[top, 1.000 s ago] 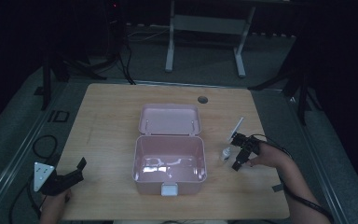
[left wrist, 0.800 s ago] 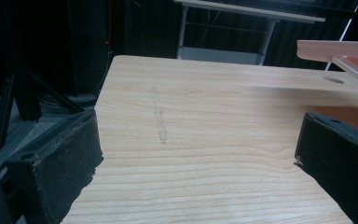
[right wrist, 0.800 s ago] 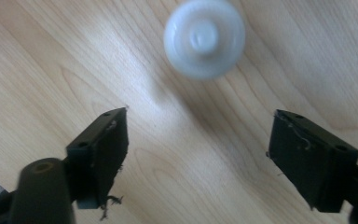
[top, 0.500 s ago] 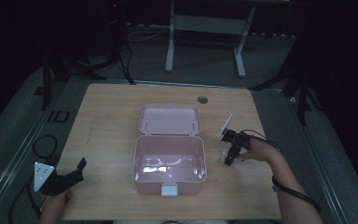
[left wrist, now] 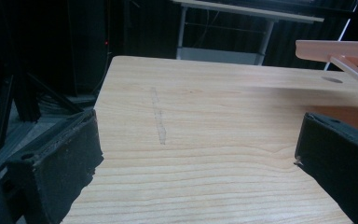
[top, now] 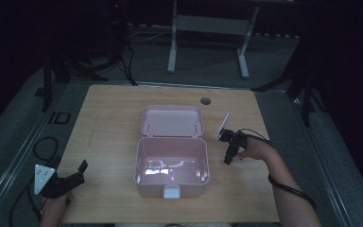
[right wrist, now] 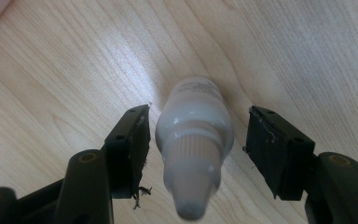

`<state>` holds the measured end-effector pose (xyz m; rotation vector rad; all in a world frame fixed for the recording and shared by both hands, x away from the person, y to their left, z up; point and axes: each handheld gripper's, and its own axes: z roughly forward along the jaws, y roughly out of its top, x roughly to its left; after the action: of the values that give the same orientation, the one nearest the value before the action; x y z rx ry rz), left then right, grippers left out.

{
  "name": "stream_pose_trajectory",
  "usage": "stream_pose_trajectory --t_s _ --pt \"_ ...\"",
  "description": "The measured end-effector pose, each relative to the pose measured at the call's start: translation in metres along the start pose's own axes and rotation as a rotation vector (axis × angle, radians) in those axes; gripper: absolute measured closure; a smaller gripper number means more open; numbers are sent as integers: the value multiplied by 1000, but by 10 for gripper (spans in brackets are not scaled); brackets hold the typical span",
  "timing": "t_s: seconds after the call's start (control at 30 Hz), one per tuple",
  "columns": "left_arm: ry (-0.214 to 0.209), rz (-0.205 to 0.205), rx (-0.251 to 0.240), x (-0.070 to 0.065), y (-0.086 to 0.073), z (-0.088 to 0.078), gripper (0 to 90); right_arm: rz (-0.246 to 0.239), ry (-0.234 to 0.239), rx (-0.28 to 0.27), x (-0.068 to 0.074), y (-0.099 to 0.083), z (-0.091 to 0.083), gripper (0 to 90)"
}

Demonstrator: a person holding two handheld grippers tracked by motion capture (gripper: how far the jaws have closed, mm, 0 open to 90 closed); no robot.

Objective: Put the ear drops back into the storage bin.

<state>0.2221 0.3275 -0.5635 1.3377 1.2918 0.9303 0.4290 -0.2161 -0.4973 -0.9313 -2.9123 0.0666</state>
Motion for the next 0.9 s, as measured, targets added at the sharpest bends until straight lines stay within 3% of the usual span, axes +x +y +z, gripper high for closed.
stream_pose_trajectory --t_s 0.47,0.73,0.9 --pt "1 -1 0 0 0 0 4 -16 6 23 2 7 4 594" --pt "0 0 0 0 0 0 5 -122 -8 2 11 2 -6 596" --pt "1 -2 0 0 0 0 5 -222 -11 0 18 -5 -9 596"
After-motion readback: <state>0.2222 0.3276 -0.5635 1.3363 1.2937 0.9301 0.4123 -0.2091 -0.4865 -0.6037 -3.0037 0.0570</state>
